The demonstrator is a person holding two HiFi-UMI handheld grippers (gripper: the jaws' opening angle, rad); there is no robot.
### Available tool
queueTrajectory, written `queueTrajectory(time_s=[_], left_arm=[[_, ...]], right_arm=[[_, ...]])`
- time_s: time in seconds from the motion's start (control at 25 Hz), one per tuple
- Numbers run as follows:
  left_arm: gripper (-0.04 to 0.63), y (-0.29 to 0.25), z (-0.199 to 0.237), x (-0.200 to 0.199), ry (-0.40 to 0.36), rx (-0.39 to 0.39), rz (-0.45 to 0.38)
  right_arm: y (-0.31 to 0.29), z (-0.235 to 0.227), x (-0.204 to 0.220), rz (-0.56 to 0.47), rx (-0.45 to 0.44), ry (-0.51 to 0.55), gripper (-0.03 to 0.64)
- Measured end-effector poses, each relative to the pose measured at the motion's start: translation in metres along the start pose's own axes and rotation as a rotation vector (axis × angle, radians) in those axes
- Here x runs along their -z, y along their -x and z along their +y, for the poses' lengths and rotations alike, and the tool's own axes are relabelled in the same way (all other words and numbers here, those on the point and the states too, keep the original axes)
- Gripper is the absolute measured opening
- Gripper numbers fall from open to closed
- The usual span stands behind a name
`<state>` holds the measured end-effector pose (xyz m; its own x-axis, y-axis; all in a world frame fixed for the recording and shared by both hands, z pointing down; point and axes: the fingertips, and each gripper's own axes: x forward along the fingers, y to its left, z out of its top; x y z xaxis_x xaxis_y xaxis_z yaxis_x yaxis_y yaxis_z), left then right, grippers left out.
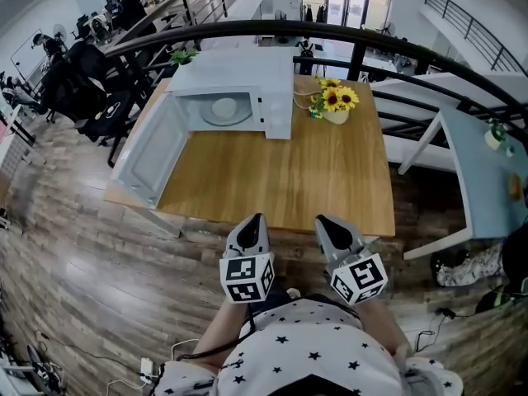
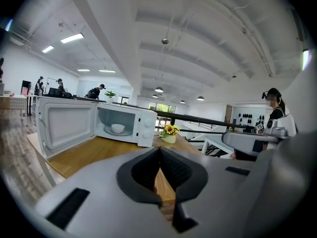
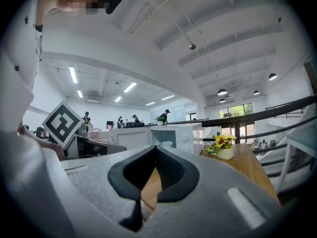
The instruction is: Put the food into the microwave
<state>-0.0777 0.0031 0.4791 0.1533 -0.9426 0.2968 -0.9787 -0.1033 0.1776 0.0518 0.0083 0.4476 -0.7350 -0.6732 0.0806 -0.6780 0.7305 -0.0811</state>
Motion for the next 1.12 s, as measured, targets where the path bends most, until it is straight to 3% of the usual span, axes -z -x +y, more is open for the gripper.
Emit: queueTrajectory(time_s=[1.12], left_arm=[[0.005, -0.0001, -0.0033, -0.0022, -0.025, 0.037, 0.015]], right_arm=[[-0.0023, -0.0054, -0.0008, -0.017, 0.046, -0.018, 0.005]])
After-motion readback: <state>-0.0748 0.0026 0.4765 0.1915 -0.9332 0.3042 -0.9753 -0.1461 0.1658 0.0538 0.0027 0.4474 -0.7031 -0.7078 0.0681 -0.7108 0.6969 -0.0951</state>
